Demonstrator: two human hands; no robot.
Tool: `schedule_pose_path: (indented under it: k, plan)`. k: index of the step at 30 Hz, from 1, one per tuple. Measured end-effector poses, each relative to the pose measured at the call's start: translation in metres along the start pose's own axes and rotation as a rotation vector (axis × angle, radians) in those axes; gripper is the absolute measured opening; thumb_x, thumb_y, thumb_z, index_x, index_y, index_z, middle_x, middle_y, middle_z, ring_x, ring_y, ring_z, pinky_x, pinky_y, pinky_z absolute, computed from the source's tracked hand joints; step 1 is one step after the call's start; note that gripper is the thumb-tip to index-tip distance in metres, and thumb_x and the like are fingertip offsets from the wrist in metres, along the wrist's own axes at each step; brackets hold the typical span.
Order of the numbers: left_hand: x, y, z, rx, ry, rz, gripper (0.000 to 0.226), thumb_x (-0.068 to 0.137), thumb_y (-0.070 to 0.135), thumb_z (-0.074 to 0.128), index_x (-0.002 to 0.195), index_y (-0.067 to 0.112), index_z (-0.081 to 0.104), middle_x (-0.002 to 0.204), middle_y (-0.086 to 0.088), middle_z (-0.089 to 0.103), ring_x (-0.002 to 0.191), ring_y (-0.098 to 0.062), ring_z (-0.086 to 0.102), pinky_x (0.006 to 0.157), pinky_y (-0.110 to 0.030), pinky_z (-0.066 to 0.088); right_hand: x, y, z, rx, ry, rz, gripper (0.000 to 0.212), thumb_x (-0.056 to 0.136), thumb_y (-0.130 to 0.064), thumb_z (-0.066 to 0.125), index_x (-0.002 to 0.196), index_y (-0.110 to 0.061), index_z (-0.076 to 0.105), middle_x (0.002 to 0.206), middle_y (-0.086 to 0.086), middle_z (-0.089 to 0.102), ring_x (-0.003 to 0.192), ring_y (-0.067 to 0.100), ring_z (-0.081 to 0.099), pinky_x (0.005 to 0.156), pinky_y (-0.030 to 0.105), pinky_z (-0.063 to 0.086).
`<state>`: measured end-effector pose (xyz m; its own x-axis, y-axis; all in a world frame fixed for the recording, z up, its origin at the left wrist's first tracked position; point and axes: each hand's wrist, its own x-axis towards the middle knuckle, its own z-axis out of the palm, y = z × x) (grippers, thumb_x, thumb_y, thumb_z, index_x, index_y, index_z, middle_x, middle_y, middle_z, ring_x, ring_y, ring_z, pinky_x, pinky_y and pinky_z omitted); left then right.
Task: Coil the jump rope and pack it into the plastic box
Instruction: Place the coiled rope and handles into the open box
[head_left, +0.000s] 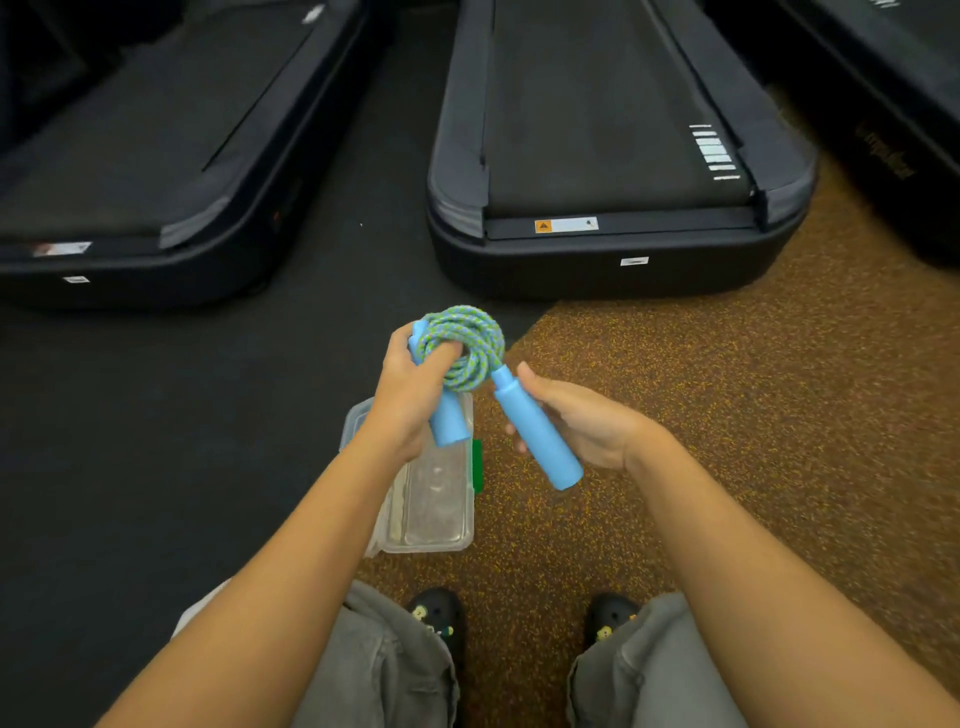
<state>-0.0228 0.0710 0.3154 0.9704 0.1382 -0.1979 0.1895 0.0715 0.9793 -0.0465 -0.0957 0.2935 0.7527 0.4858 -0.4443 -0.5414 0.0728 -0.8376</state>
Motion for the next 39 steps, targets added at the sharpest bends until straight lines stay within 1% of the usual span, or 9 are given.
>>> schedule_pose_path:
  k: [5, 10, 16, 20, 24, 27, 31, 35, 39]
  plan:
    - [-0.021, -0.001, -0.014, 0.038, -0.005, -0.094, 0.036, 0.085, 0.01, 0.058, 0.119, 0.011, 0.048, 0.102, -0.008, 0.06, 0.079, -0.013, 0.06, 0.063, -0.023, 0.051, 0.0, -0.003, -0.001, 0.065, 0.17, -0.121, 0.049, 0.077, -0.055, 0.052, 0.102, -0.013, 0.057, 0.068, 0.0, 0.06, 0.055, 0.012, 0.054, 0.053, 0.025, 0.047]
    - [-0.058, -0.004, -0.008, 0.096, -0.215, -0.146, 0.031, 0.085, 0.009, 0.059, 0.113, 0.016, 0.049, 0.095, -0.002, 0.061, 0.081, -0.012, 0.061, 0.071, -0.025, 0.052, 0.015, 0.012, 0.021, -0.048, 0.475, -0.351, 0.021, 0.089, -0.038, 0.052, 0.082, -0.018, 0.054, 0.082, 0.004, 0.059, 0.074, 0.016, 0.056, 0.066, 0.028, 0.046]
    - [-0.057, -0.004, -0.021, 0.104, -0.135, -0.102, 0.036, 0.087, 0.013, 0.057, 0.121, 0.014, 0.045, 0.102, -0.002, 0.06, 0.083, -0.009, 0.061, 0.066, -0.019, 0.051, 0.025, 0.014, 0.047, 0.298, 0.247, -0.242, 0.053, 0.094, -0.051, 0.029, 0.11, -0.011, 0.061, 0.104, 0.011, 0.068, 0.096, 0.023, 0.065, 0.086, 0.04, 0.051]
    - [-0.038, -0.01, -0.039, 0.114, -0.038, -0.077, 0.038, 0.088, 0.013, 0.055, 0.123, 0.014, 0.039, 0.102, 0.0, 0.058, 0.084, -0.009, 0.06, 0.067, -0.019, 0.053, 0.045, 0.028, 0.071, 0.172, 0.15, -0.236, 0.06, 0.079, -0.061, 0.053, 0.121, -0.019, 0.054, 0.127, 0.014, 0.057, 0.112, 0.023, 0.061, 0.098, 0.043, 0.049]
    - [-0.011, -0.025, -0.054, 0.19, -0.019, -0.051, 0.044, 0.088, 0.008, 0.053, 0.127, 0.011, 0.034, 0.095, 0.009, 0.053, 0.084, -0.002, 0.055, 0.064, -0.009, 0.048, 0.073, 0.052, 0.091, 0.049, 0.263, -0.259, 0.045, 0.069, -0.059, 0.061, 0.107, -0.038, 0.051, 0.123, 0.001, 0.06, 0.114, 0.014, 0.058, 0.104, 0.041, 0.043]
    - [0.008, -0.038, -0.065, 0.226, -0.077, -0.135, 0.04, 0.09, 0.014, 0.051, 0.127, 0.015, 0.034, 0.094, 0.01, 0.053, 0.082, -0.003, 0.056, 0.066, -0.016, 0.048, 0.092, 0.065, 0.097, 0.06, 0.349, -0.269, 0.027, 0.087, -0.043, 0.053, 0.111, -0.032, 0.05, 0.12, 0.0, 0.061, 0.11, 0.011, 0.058, 0.101, 0.036, 0.045]
    - [0.034, -0.06, -0.079, 0.129, -0.181, -0.323, 0.033, 0.091, 0.014, 0.051, 0.122, 0.015, 0.041, 0.1, -0.002, 0.061, 0.084, -0.01, 0.062, 0.064, -0.018, 0.054, 0.112, 0.08, 0.099, 0.041, 0.432, -0.28, 0.027, 0.093, -0.025, 0.049, 0.119, -0.018, 0.046, 0.106, -0.004, 0.061, 0.097, 0.003, 0.058, 0.091, 0.021, 0.047]
    - [0.058, -0.083, -0.086, 0.193, -0.255, -0.39, 0.021, 0.088, 0.011, 0.053, 0.108, 0.016, 0.047, 0.096, -0.004, 0.062, 0.083, -0.014, 0.061, 0.066, -0.023, 0.052, 0.133, 0.096, 0.091, 0.072, 0.471, -0.238, 0.031, 0.092, -0.021, 0.051, 0.122, -0.015, 0.047, 0.109, -0.001, 0.06, 0.103, 0.012, 0.057, 0.098, 0.031, 0.045]
    - [0.078, -0.101, -0.091, 0.267, -0.274, -0.423, 0.036, 0.087, 0.02, 0.058, 0.117, 0.018, 0.038, 0.111, -0.004, 0.057, 0.096, -0.014, 0.056, 0.069, -0.018, 0.045, 0.155, 0.108, 0.077, 0.027, 0.521, -0.171, 0.037, 0.091, -0.023, 0.053, 0.126, -0.014, 0.044, 0.117, 0.005, 0.058, 0.108, 0.016, 0.056, 0.1, 0.035, 0.044]
